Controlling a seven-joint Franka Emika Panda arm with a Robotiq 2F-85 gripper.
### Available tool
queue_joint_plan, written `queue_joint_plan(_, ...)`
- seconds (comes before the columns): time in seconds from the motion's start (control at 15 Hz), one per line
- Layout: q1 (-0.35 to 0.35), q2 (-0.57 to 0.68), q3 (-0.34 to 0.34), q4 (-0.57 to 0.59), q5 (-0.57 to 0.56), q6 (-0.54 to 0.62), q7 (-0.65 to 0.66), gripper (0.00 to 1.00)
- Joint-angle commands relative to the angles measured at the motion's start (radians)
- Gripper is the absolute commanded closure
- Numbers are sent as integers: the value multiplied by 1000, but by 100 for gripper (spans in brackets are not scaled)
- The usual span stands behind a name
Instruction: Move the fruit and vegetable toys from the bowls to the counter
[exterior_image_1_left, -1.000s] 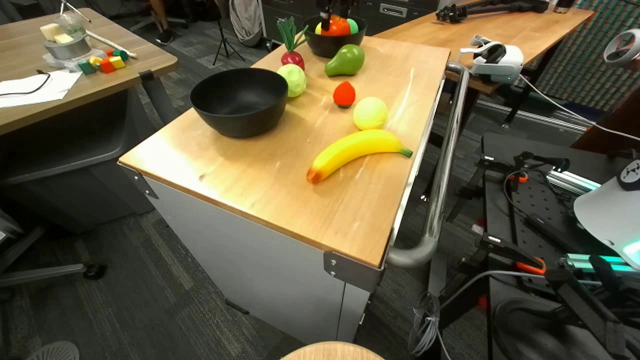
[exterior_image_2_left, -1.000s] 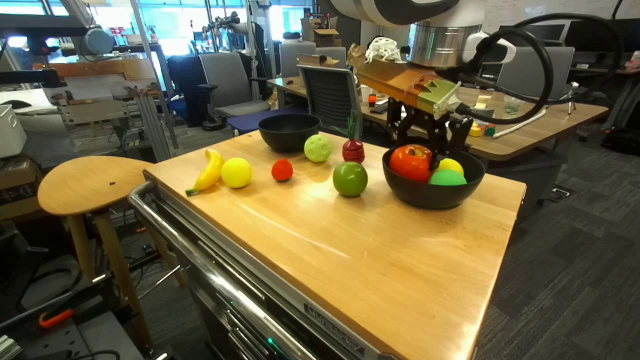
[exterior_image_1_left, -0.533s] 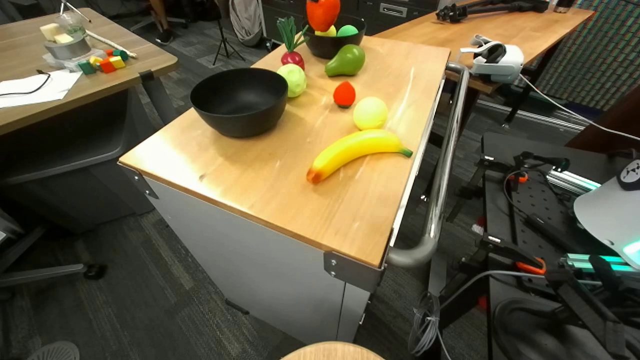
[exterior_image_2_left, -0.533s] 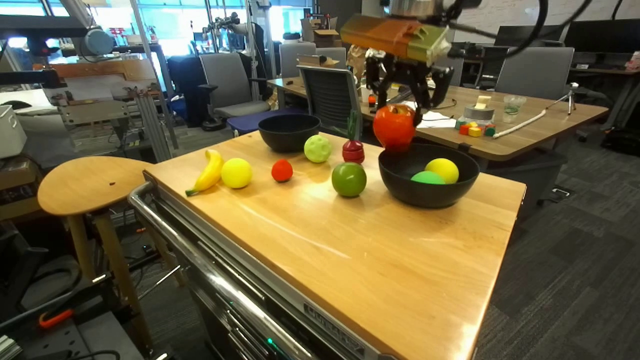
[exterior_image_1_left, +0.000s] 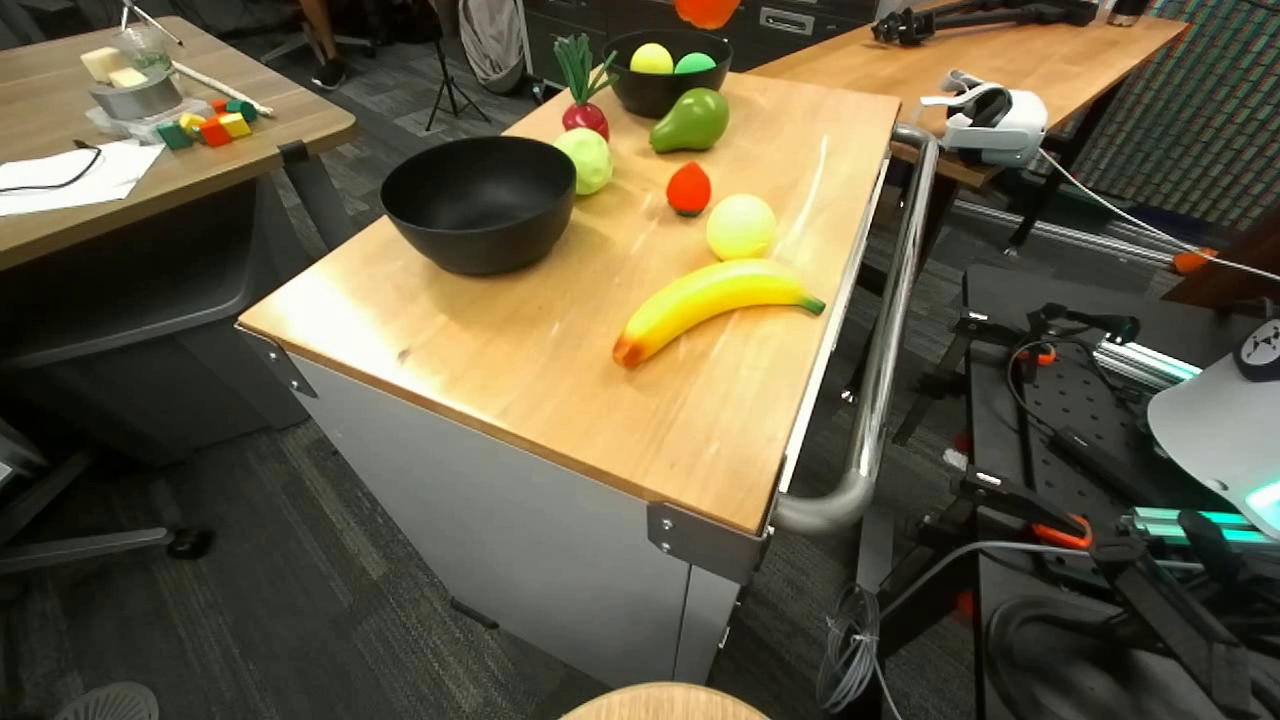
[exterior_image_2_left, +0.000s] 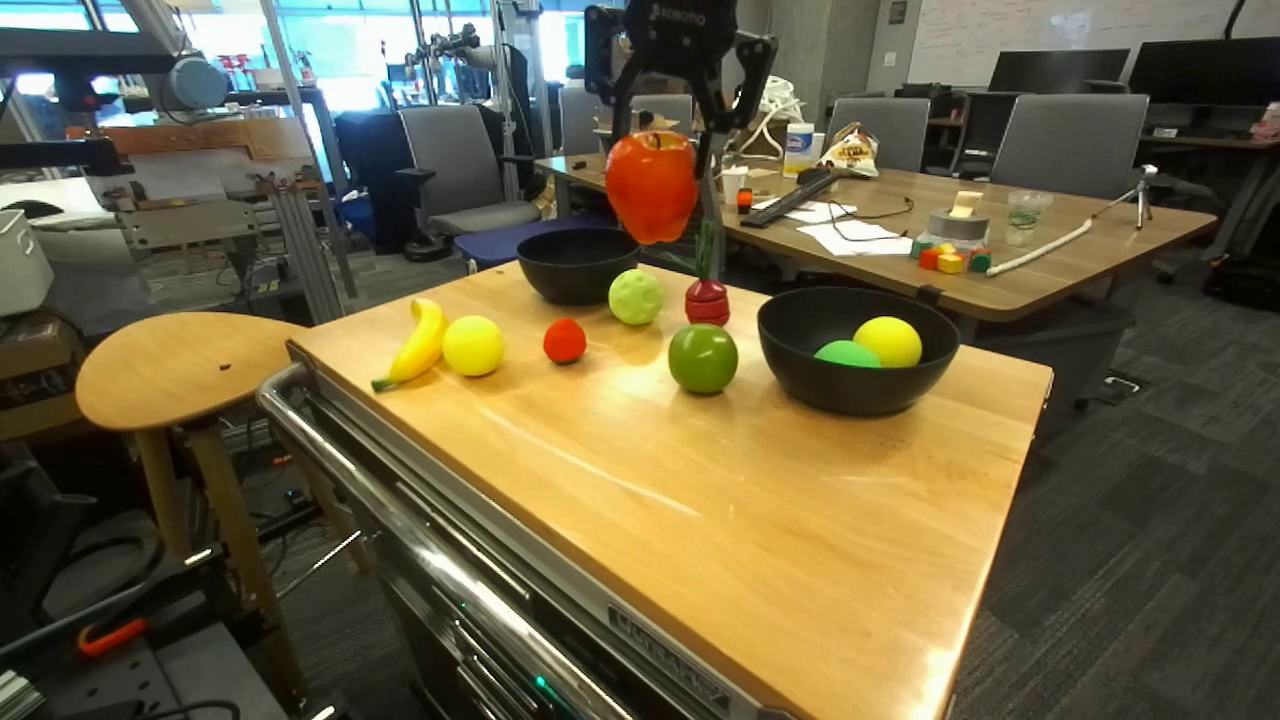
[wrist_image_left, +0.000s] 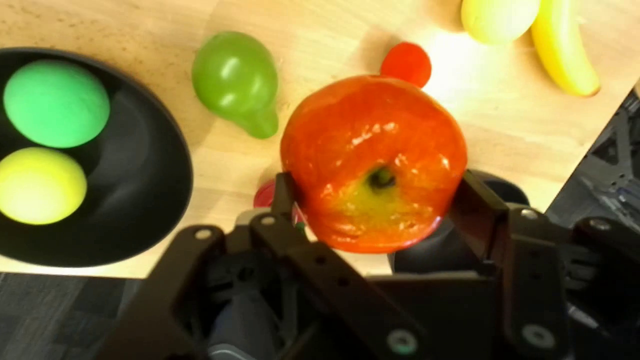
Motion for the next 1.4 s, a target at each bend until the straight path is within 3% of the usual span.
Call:
queue_joint_plan(0.0, 38, -74, -36, -178, -10, 69, -103, 50)
queue_joint_plan(0.33, 51, -94, -59, -372, 18, 224, -280, 50)
queue_joint_plan(0.6, 52, -84, -71, -433, 7, 277, -369, 50)
queue_joint_plan(0.67, 53, -85, -73, -436, 5, 269, -378, 6)
queue_joint_plan(0.73, 53, -88, -74, -438, 5, 260, -385, 6)
queue_joint_plan(0.8, 54, -95, -75, -429, 1, 245, -391, 0)
queue_joint_plan(1.07, 63, -123, -76, -349, -29, 172, -365, 0)
queue_joint_plan(1.33, 52, -66, -107, -177, 15, 203, -350, 0)
